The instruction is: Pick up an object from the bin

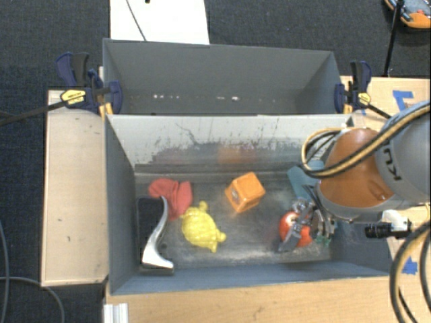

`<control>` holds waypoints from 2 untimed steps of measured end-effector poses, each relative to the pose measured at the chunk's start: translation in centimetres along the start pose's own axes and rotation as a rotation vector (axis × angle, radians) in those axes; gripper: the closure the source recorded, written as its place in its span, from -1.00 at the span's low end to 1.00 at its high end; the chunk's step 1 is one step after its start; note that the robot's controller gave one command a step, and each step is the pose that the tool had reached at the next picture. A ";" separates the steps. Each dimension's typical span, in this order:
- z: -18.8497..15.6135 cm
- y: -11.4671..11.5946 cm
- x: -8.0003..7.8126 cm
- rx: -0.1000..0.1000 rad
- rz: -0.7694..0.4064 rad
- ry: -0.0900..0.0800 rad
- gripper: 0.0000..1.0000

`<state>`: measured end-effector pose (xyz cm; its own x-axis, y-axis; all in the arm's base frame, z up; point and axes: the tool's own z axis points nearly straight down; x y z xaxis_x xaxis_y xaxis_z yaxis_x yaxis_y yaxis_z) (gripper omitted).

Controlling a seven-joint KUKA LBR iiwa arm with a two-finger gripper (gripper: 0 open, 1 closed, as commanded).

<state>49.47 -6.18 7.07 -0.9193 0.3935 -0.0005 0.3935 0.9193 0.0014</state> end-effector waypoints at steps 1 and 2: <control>0.0 0.0 0.0 0.000 -0.001 0.000 1.00; -0.3 0.0 0.1 0.000 -0.001 0.000 1.00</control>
Offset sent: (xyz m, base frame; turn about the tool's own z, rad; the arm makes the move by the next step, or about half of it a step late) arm -0.0001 0.0000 0.0339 0.0000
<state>49.40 -6.18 7.38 -0.9197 0.3926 -0.0002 0.3926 0.9197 0.0010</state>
